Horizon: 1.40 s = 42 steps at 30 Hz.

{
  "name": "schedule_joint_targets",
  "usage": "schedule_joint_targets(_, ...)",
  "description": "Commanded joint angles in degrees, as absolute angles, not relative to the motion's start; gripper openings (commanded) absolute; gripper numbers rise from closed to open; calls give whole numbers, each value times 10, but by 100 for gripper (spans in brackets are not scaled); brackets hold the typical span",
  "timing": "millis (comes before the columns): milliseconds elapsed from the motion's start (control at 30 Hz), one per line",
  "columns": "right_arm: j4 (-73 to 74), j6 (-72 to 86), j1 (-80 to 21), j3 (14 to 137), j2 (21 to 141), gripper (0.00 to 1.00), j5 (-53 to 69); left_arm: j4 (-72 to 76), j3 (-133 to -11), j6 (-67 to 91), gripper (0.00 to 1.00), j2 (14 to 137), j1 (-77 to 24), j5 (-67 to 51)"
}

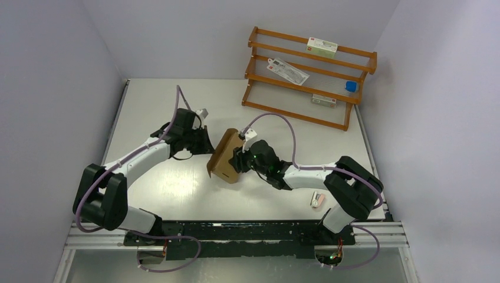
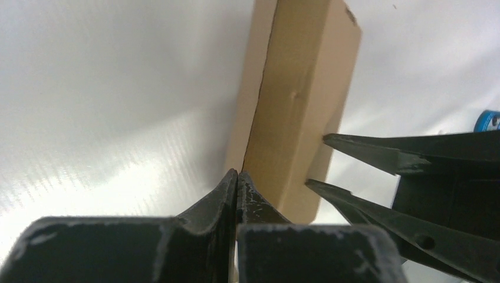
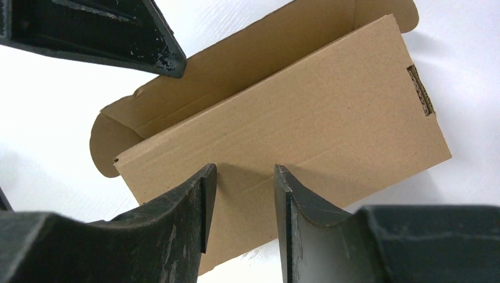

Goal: Fold the paper box

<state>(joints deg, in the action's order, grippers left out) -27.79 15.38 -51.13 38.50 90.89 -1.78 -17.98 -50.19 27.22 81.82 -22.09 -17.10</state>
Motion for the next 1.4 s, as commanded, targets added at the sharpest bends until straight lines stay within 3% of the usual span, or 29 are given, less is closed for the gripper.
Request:
schedule_joint_targets(0,-269,180,-517,340,928,44,-14,-206,-545,256,5,791,-264,-141)
schedule_joint_targets(400,-409,218,-549,304,944,45,-43,-261,-582,234,5,762,-348,-44)
schedule_joint_targets(533,-405,221,-550,298,948,45,-58,-289,-588,238,23,770,-326,24)
schedule_joint_targets(767,-342,209,-550,309,952,45,-69,-234,-534,261,36,801,-237,-67)
schedule_joint_targets(900,-284,198,-550,324,944,45,-87,-204,-516,272,39,850,-225,-105)
schedule_joint_targets(1367,-279,173,-548,319,940,46,-79,-80,-443,294,43,922,-166,-253)
